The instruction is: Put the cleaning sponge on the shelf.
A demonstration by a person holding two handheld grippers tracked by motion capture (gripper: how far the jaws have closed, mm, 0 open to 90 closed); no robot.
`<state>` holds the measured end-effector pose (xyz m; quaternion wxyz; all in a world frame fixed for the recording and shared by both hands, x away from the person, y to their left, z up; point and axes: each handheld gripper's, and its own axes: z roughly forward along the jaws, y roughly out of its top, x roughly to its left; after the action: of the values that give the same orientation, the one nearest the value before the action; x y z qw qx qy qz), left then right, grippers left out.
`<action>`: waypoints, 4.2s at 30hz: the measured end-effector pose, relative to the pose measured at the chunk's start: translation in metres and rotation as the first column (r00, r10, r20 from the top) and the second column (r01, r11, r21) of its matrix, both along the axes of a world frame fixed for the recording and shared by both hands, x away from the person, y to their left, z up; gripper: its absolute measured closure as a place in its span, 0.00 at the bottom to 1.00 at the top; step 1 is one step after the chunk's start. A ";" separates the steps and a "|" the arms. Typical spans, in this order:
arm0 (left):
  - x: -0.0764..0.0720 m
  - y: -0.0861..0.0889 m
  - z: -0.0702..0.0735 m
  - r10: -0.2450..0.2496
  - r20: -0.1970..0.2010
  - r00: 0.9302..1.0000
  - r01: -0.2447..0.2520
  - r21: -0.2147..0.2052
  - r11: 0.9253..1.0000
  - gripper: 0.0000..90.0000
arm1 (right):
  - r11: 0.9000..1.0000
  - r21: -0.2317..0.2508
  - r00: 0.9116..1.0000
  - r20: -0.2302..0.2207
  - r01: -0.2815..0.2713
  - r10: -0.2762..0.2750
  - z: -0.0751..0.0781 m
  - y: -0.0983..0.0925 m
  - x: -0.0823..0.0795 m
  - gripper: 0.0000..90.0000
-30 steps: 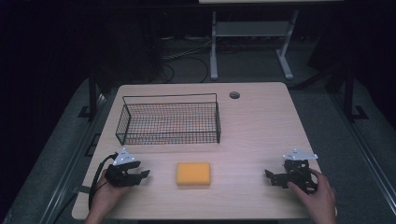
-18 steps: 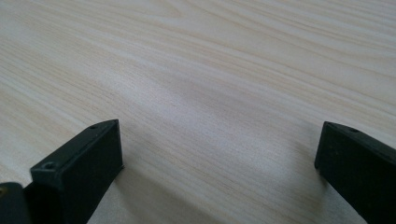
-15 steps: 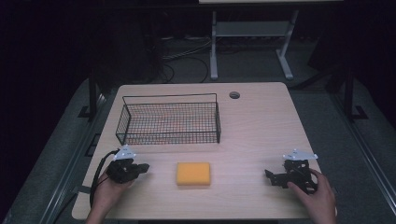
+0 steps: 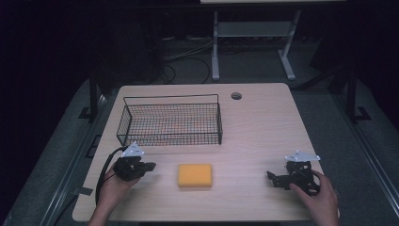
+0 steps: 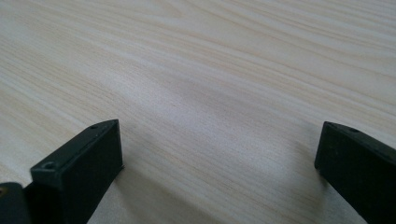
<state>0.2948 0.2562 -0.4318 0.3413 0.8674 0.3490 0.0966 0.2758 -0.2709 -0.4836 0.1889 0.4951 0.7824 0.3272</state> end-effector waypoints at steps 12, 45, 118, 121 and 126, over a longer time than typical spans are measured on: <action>0.011 -0.023 0.005 -0.051 0.000 0.999 0.051 0.003 0.999 1.00 | 1.000 0.000 1.000 0.000 0.000 0.000 0.000 0.000 0.000 0.00; 0.041 -0.069 0.002 -0.126 0.005 0.992 0.126 0.002 0.992 1.00 | 1.000 0.000 1.000 0.000 0.000 0.000 0.000 0.000 0.000 0.00; -0.001 -0.068 0.003 -0.130 -0.097 0.987 0.131 0.012 0.991 0.93 | 1.000 0.000 1.000 0.000 0.000 0.000 0.000 0.000 0.000 0.00; 0.002 -0.066 0.004 -0.106 -0.111 0.988 0.110 0.023 0.994 0.81 | 1.000 0.000 1.000 0.000 0.000 0.000 0.000 0.000 0.000 0.00; 0.005 -0.065 0.008 -0.078 -0.130 0.988 0.085 0.043 0.996 0.62 | 1.000 0.000 1.000 0.000 0.000 0.000 0.000 0.000 0.000 0.00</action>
<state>0.3000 0.1914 -0.4238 0.3010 0.8933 0.3319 0.0352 0.2758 -0.2709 -0.4836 0.1890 0.4950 0.7824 0.3271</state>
